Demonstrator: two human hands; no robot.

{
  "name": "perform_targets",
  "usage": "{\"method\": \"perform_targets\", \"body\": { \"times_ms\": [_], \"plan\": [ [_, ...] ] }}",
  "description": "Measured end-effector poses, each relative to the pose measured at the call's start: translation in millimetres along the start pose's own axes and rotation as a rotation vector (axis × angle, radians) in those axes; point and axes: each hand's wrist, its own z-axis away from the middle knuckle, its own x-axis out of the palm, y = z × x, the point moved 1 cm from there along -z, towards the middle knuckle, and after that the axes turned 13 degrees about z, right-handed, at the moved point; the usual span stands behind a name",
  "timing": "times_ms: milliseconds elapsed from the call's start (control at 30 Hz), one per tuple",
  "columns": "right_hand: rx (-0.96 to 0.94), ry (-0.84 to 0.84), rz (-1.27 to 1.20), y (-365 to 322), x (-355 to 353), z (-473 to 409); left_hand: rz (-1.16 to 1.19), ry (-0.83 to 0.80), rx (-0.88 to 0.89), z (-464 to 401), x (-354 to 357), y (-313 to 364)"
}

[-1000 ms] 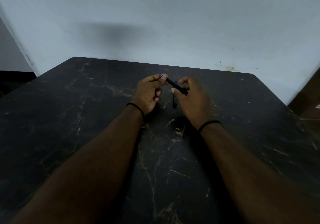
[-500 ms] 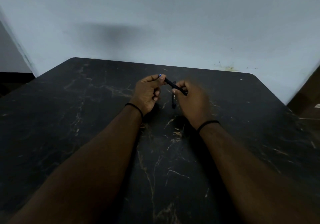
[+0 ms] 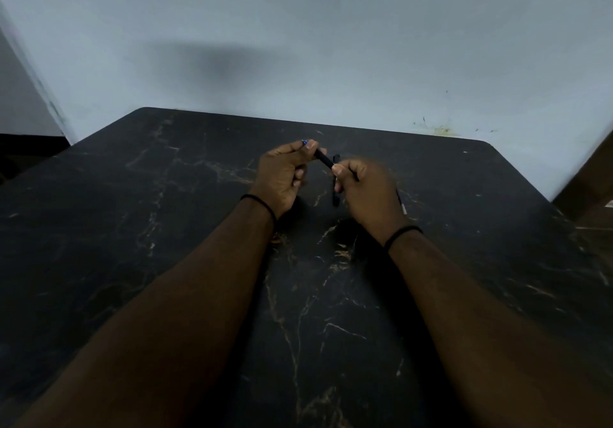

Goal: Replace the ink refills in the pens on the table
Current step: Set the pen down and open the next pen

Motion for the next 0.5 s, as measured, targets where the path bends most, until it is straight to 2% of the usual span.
{"method": "perform_targets", "body": {
  "times_ms": [333,400,500],
  "plan": [
    [0.062,-0.014,-0.147,-9,-5,4,-0.035,-0.052,0.045,7,4,6],
    [0.056,0.015,-0.111,-10,-6,6,-0.134,0.031,0.132,10,8,8],
    [0.029,0.051,0.007,-9,-6,6,-0.386,0.247,0.398,14,7,15]
  ]
}}
